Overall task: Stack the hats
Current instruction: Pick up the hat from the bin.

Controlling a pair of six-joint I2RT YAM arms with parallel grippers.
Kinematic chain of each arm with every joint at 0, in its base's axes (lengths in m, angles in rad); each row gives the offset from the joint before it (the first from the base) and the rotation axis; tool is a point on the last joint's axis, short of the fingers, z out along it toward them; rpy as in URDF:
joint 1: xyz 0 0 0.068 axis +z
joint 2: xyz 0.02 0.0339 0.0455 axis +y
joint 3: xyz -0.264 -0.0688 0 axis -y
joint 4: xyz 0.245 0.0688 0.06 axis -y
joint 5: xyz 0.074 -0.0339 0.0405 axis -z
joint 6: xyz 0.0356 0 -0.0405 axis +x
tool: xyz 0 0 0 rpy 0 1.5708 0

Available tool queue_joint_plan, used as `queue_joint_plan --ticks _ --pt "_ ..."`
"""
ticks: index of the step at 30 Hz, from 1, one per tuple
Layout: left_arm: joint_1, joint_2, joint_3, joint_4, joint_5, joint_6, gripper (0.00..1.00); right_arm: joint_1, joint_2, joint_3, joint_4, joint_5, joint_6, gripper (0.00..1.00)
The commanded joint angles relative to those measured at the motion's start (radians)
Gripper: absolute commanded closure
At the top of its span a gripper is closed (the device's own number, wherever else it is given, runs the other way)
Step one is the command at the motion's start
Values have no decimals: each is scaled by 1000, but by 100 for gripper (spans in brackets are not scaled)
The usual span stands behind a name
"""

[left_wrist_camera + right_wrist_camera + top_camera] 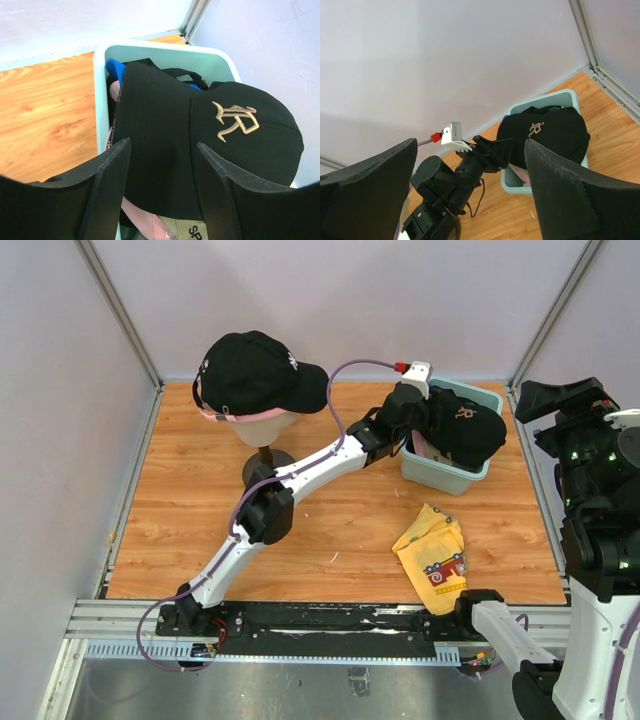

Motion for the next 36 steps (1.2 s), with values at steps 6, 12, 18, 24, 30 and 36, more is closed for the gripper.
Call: queue_joint_plan --ticks 6,12,18,24,30,36 --pt "16 19 17 29 -43 -8 39 13 1 -86 65 22 -23 12" --pt "16 -36 -50 74 -134 15 35 13 9 -123 94 0 -20 13" --pt "27 -25 -45 66 -148 9 34 13 20 -145 114 -9 -19 13" --pt "28 -62 -109 146 -143 7 34 13 32 -155 127 -14 -21 13" --pt "31 -91 -150 187 -165 22 33 14 37 -163 138 -20 -25 14" --pt "39 -72 -125 170 -129 9 33 18 42 -167 143 -21 -26 14"
